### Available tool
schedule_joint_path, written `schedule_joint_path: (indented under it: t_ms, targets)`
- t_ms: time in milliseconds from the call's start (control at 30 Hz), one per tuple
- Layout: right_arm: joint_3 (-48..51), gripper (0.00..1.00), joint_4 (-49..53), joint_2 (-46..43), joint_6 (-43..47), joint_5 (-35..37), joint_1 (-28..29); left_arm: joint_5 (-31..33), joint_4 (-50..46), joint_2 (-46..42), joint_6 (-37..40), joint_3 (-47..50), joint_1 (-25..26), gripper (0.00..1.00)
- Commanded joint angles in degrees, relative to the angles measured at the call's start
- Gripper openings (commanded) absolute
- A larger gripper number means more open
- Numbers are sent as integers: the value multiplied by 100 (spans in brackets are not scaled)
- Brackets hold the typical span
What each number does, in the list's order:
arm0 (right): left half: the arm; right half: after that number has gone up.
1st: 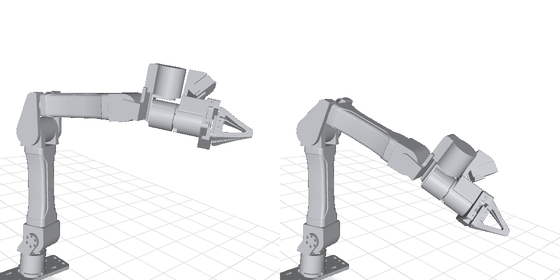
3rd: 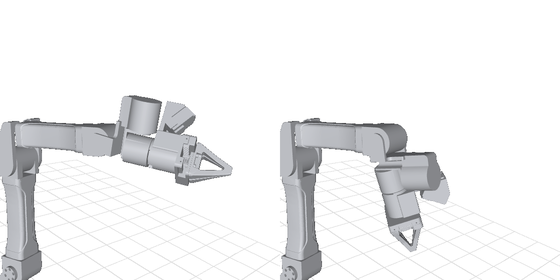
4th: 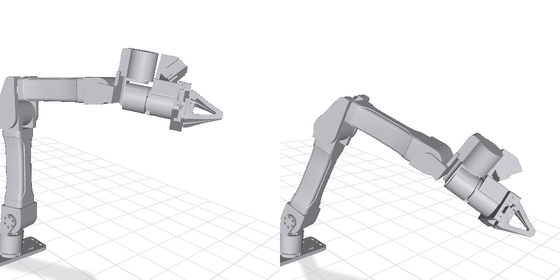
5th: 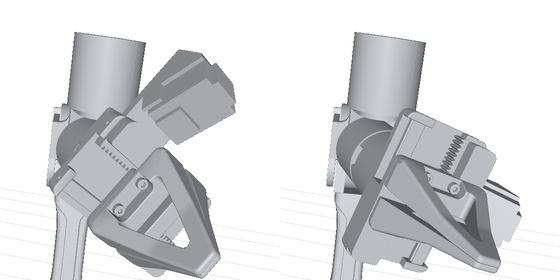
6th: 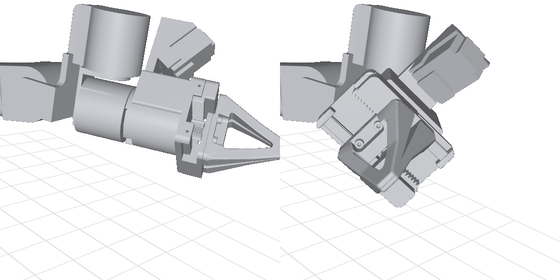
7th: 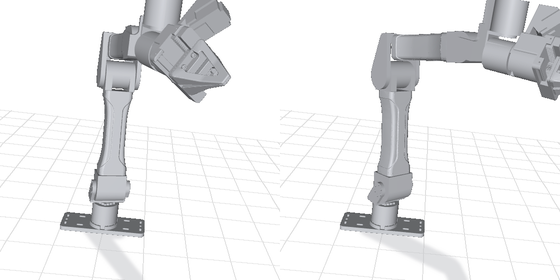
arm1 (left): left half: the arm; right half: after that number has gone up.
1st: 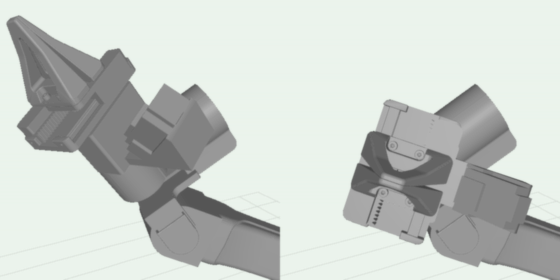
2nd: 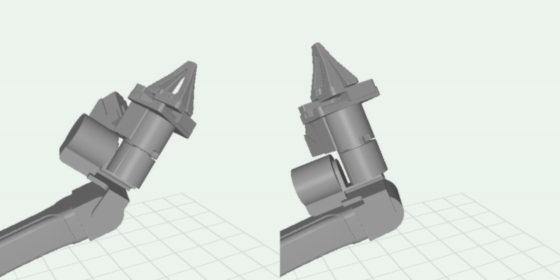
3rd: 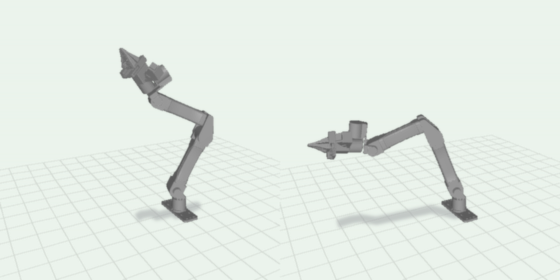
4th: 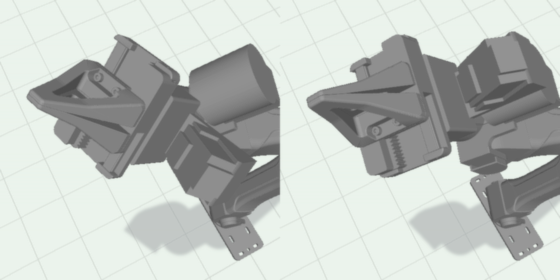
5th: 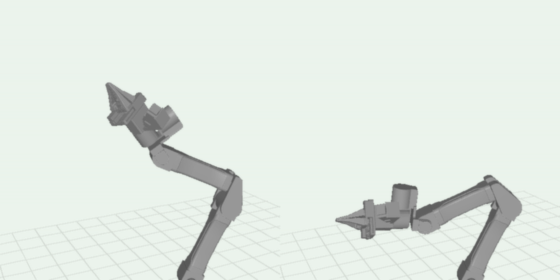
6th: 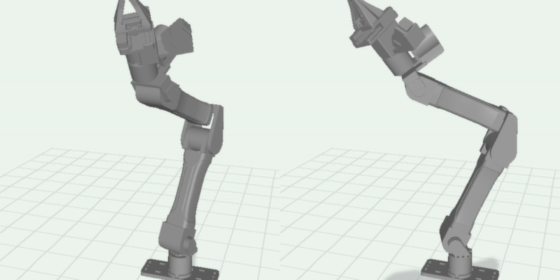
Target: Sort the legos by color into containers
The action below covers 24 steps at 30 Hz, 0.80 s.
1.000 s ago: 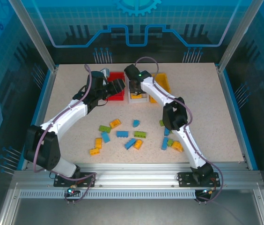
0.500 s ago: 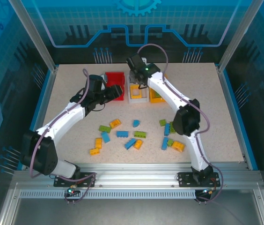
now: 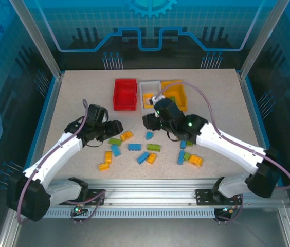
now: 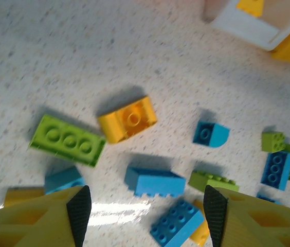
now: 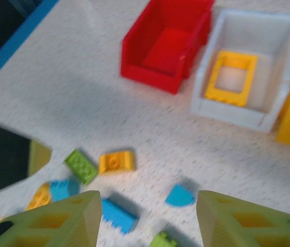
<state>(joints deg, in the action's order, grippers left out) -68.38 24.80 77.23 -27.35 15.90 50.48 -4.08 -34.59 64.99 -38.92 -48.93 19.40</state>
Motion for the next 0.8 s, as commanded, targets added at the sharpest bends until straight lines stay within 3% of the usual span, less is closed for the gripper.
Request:
schedule_joint_path:
  t_ms: [0, 233, 500, 767]
  targets:
    - [632, 55, -549, -500, 81, -1061, 275, 352, -484, -251, -591, 224, 38, 64]
    - [937, 58, -665, -456, 329, -1372, 966, 483, -113, 157, -1944, 353, -219, 64]
    - [460, 62, -694, -108, 744, -1262, 1044, 551, -633, 1676, -3224, -362, -593, 64]
    - [463, 64, -886, -145, 516, -844, 933, 493, -192, 1784, -3763, -388, -593, 64]
